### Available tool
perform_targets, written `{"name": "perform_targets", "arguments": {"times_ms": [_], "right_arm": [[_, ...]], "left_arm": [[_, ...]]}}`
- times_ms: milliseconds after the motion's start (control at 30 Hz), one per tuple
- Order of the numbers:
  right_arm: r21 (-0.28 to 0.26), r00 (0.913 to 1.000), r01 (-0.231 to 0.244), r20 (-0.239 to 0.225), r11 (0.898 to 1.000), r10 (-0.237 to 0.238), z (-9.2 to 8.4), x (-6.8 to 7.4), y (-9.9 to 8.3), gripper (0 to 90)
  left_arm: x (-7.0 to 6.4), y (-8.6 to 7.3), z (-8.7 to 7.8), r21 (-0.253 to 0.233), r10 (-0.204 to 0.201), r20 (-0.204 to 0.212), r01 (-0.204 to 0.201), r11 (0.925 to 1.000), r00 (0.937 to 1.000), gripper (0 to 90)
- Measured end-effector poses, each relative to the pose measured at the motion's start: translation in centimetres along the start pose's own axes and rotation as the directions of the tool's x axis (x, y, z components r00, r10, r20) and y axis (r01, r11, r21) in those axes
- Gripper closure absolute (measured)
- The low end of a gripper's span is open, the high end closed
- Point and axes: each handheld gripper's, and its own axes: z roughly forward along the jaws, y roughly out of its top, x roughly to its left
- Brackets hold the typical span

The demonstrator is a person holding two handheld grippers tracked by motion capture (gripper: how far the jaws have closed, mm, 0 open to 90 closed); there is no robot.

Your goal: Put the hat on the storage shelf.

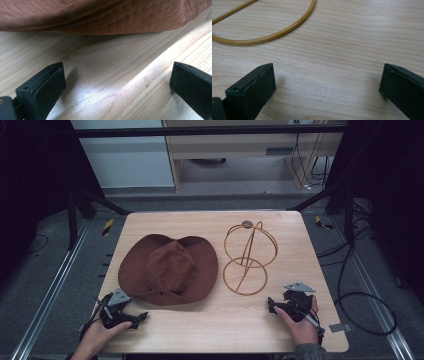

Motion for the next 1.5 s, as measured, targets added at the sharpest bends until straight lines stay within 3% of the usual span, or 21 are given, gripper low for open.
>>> {"name": "perform_targets", "arguments": {"times_ms": [233,433,600,700,800,867,967,1233,1367,1500], "right_arm": [[0.0,1.0,0.0,0.0,1.0,0.0,0.0,0.0,0.0,0.4],[0.0,1.0,0.0,0.0,1.0,0.0,0.0,0.0,0.0,0.4],[0.0,1.0,0.0,0.0,1.0,0.0,0.0,0.0,0.0,0.4],[0.0,1.0,0.0,0.0,1.0,0.0,0.0,0.0,0.0,0.4],[0.0,1.0,0.0,0.0,1.0,0.0,0.0,0.0,0.0,0.4],[0.0,1.0,0.0,0.0,1.0,0.0,0.0,0.0,0.0,0.4],[0.0,1.0,0.0,0.0,1.0,0.0,0.0,0.0,0.0,0.4],[0.0,1.0,0.0,0.0,1.0,0.0,0.0,0.0,0.0,0.4],[0.0,1.0,0.0,0.0,1.0,0.0,0.0,0.0,0.0,0.4],[0.0,1.0,0.0,0.0,1.0,0.0,0.0,0.0,0.0,0.4]], "left_arm": [[0.1,0.1,-0.6,0.008,-0.001,0.034,0.001,1.0,0.9994,6.5],[0.2,0.1,-1.7,-0.032,-0.007,0.046,0.009,0.9995,0.9989,6.1],[0.4,0.0,-3.0,-0.09,-0.007,0.058,0.013,0.9959,0.9983,17.0],[0.4,0.1,-4.0,-0.14,-0.008,0.068,0.017,0.99,0.9977,18.9],[0.5,0.2,-4.9,-0.179,0.0,0.117,0.021,0.9836,0.9931,24.9],[0.5,0.4,-5.4,-0.207,0.007,0.127,0.02,0.9782,0.9918,25.2],[0.5,0.5,-5.8,-0.224,0.015,0.125,0.014,0.9745,0.9921,25.7],[1.2,1.2,-8.1,-0.284,-0.027,0.112,0.058,0.9571,0.9934,25.9],[1.2,2.0,-8.4,-0.267,-0.008,0.092,0.033,0.9631,0.9958,22.1],[1.3,4.6,-8.3,-0.209,0.022,0.074,-0.006,0.978,0.997,15.0]]}}
